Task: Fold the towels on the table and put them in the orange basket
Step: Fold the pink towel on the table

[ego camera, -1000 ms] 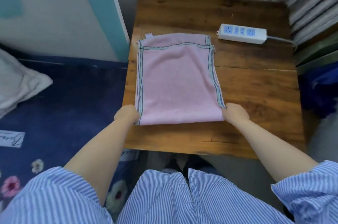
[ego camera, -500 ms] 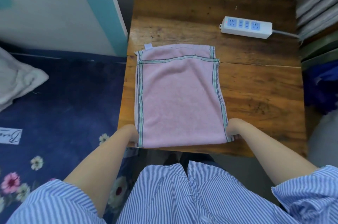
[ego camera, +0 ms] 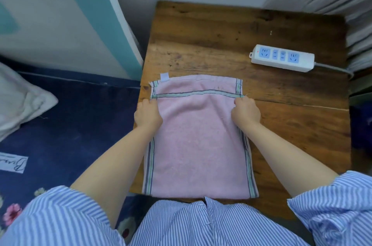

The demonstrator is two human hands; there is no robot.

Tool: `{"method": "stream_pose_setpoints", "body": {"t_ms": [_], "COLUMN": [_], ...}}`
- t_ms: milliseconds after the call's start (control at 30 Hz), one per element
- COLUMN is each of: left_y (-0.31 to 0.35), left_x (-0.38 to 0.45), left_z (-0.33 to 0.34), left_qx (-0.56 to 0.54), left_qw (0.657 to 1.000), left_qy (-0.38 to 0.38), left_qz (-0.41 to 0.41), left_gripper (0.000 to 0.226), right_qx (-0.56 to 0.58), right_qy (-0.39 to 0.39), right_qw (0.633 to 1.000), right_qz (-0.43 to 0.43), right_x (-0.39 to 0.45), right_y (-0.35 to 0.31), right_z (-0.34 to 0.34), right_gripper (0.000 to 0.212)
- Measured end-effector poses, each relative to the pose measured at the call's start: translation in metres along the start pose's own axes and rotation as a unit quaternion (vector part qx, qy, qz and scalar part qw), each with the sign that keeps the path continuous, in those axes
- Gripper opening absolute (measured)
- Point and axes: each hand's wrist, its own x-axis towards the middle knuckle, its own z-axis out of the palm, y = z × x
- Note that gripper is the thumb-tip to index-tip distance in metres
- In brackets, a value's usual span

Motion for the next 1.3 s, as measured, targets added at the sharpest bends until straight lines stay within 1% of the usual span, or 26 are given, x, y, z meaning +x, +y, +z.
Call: {"method": "stream_pose_setpoints", "body": {"t_ms": [67, 133, 233, 300, 400, 433, 500, 533, 567, 633, 700, 767, 833, 900, 967, 1033, 1200, 1300], "left_y": [0.008, 0.014, 0.012, 0.006, -0.001, -0.005, -0.012, -0.015, -0.017, -0.014, -0.003, 0.012, 0.025, 0.033, 0.034, 0.028, 0.012, 0.011], "left_x": [0.013, 0.025, 0.044, 0.055, 0.068, 0.069, 0.072, 0.073, 0.076, 0.083, 0.091, 0.097, 0.103, 0.103, 0.101, 0.099, 0.095, 0.091], "left_z": [-0.004, -0.007, -0.012, -0.019, -0.042, -0.053, -0.072, -0.077, -0.078, -0.075, -0.066, -0.056, -0.045, -0.039, -0.035, -0.032, -0.027, -0.031], "left_qx": [-0.002, -0.007, -0.017, -0.028, -0.050, -0.090, -0.213, -0.266, -0.298, -0.333, -0.361, -0.379, -0.379, -0.401, -0.425, -0.430, -0.366, -0.345], "left_qw": [1.000, 1.000, 1.000, 0.998, 0.982, 0.973, 0.941, 0.925, 0.918, 0.920, 0.918, 0.910, 0.910, 0.903, 0.897, 0.897, 0.914, 0.916], "left_qy": [0.023, 0.029, -0.007, -0.054, -0.154, -0.185, -0.249, -0.262, -0.254, -0.202, -0.163, -0.158, -0.148, -0.120, -0.092, -0.092, -0.167, -0.183], "left_qz": [0.002, -0.006, -0.017, 0.021, 0.102, 0.107, 0.083, 0.069, 0.055, 0.028, -0.019, -0.060, -0.085, -0.098, -0.077, -0.041, 0.041, 0.090], "left_gripper": [0.037, 0.036, 0.029, 0.028, 0.022, 0.017, 0.013, 0.015, 0.017, 0.026, 0.029, 0.025, 0.021, 0.025, 0.032, 0.034, 0.031, 0.028], "right_qx": [-0.012, -0.022, -0.033, -0.008, 0.107, 0.150, 0.258, 0.311, 0.356, 0.409, 0.403, 0.361, 0.303, 0.261, 0.240, 0.237, 0.227, 0.221], "right_qy": [0.018, 0.021, -0.002, -0.020, -0.043, -0.045, -0.056, -0.067, -0.075, -0.076, -0.064, -0.063, -0.075, -0.072, -0.057, -0.052, -0.056, -0.060], "right_qw": [1.000, 0.999, 0.999, 1.000, 0.993, 0.987, 0.964, 0.947, 0.931, 0.908, 0.913, 0.930, 0.950, 0.962, 0.969, 0.970, 0.972, 0.973], "right_qz": [-0.015, -0.016, 0.001, -0.007, -0.022, -0.030, -0.037, -0.039, -0.041, -0.035, -0.010, 0.014, 0.023, 0.025, 0.020, 0.018, 0.001, -0.001], "right_x": [0.010, 0.021, 0.033, 0.036, 0.038, 0.037, 0.037, 0.037, 0.040, 0.049, 0.059, 0.069, 0.075, 0.078, 0.080, 0.080, 0.080, 0.080], "right_y": [0.000, 0.002, 0.006, 0.010, 0.018, 0.020, 0.020, 0.019, 0.019, 0.018, 0.015, 0.013, 0.010, 0.009, 0.010, 0.011, 0.008, 0.008], "right_z": [0.002, 0.003, -0.003, -0.007, -0.022, -0.030, -0.048, -0.056, -0.062, -0.068, -0.067, -0.062, -0.056, -0.053, -0.051, -0.049, -0.047, -0.048], "right_gripper": [0.032, 0.036, 0.037, 0.032, 0.025, 0.022, 0.016, 0.017, 0.022, 0.032, 0.033, 0.027, 0.019, 0.017, 0.023, 0.025, 0.025, 0.024]}}
